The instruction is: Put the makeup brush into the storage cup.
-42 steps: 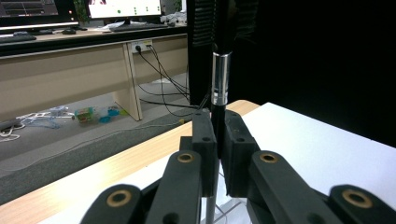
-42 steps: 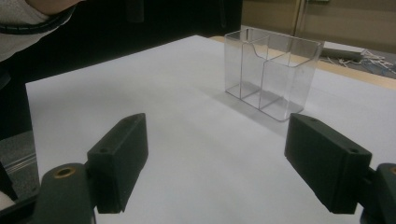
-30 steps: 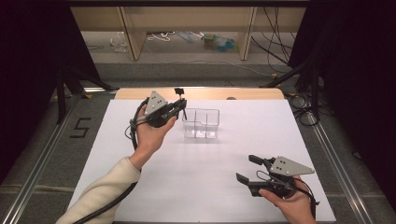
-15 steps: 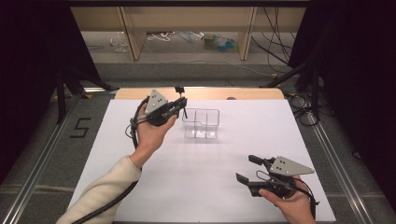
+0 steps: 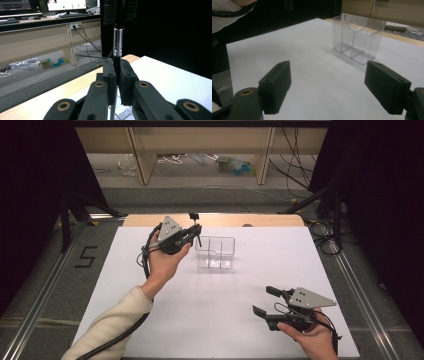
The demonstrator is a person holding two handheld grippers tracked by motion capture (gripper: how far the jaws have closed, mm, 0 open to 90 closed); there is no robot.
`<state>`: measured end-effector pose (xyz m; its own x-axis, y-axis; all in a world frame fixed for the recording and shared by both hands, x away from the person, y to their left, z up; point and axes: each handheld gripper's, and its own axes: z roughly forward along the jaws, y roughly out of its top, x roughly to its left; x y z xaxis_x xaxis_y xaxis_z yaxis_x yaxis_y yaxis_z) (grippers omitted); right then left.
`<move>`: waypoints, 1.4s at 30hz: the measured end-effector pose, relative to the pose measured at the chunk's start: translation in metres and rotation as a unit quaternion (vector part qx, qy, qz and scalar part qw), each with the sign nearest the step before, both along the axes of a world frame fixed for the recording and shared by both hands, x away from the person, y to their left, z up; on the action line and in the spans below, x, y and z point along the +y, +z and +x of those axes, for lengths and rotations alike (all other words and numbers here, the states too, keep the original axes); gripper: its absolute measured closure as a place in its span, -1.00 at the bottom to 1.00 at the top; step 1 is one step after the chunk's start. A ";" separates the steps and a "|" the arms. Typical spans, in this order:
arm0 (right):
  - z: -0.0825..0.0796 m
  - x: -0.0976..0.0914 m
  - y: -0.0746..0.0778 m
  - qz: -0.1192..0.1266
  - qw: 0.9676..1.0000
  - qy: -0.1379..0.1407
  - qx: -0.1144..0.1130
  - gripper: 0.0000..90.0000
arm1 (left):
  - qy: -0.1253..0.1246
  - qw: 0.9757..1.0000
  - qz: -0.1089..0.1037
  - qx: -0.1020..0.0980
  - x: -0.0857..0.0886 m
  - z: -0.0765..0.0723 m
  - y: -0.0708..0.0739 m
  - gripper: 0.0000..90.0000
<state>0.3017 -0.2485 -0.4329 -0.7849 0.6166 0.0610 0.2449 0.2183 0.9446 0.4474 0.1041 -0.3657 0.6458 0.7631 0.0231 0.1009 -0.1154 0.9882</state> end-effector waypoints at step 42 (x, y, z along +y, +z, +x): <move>0.000 0.000 0.000 -0.001 1.000 0.000 0.000 -0.50 | 0.002 1.000 0.005 -0.001 -0.004 0.008 -0.003 0.89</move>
<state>0.3015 -0.2487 -0.4330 -0.7852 0.6163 0.0605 0.2452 0.2197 0.9442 0.4559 0.0997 -0.3689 0.6424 0.7657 0.0315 0.0997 -0.1243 0.9872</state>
